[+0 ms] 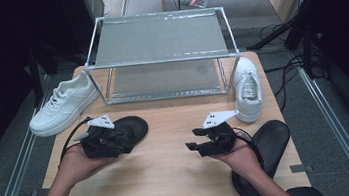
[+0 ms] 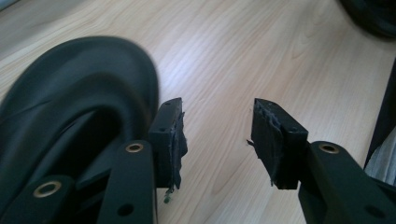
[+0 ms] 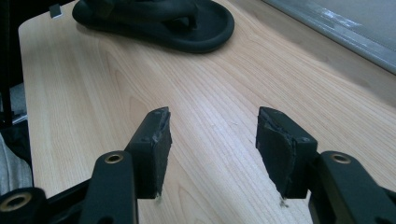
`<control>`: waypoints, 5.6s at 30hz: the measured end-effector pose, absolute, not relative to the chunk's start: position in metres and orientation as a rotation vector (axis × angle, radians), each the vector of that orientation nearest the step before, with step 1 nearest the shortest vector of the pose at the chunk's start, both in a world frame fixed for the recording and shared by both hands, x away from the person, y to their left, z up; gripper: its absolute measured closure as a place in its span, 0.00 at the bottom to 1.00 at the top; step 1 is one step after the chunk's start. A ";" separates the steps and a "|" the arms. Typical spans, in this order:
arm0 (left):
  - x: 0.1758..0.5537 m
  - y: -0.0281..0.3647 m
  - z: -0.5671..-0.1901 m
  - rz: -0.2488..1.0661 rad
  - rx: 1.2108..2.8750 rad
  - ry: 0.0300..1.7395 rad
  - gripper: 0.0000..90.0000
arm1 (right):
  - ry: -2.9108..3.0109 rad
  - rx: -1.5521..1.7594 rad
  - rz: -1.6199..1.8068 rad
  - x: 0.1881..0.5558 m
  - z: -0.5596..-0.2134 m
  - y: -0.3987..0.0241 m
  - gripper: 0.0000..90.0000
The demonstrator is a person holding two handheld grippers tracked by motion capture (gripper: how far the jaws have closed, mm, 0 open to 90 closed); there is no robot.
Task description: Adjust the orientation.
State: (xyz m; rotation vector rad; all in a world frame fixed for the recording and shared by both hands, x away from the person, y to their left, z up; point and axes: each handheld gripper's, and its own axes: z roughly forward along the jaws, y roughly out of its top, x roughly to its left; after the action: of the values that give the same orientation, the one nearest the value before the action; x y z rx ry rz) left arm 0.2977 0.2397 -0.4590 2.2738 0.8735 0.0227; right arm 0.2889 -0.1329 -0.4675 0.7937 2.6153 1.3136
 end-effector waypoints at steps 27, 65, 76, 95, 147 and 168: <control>0.312 0.262 -0.498 0.036 2.365 0.939 0.87 | 2.585 0.812 1.306 0.289 -0.468 -0.131 0.54; 0.319 0.140 -0.450 -0.054 2.418 0.730 0.92 | 2.529 0.947 1.294 0.274 -0.472 -0.157 0.53; 0.323 0.099 -0.463 -0.090 2.473 0.683 0.92 | 2.514 0.989 1.268 0.268 -0.475 -0.164 0.53; 0.328 0.093 -0.485 -0.094 2.398 0.650 0.63 | 2.521 1.011 1.258 0.272 -0.481 -0.157 0.53; 0.343 0.210 -0.505 -0.043 2.301 0.961 1.00 | 2.613 0.952 1.273 0.296 -0.503 -0.096 1.00; 0.324 0.189 -0.506 -0.135 2.353 0.823 1.00 | 2.582 1.053 1.246 0.303 -0.501 -0.109 1.00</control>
State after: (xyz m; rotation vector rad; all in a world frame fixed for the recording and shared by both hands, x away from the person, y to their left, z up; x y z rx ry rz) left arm 0.3239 0.1892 -0.5059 2.3532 0.8227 -0.1348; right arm 0.3030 -0.1092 -0.5009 1.0527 2.5825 1.2463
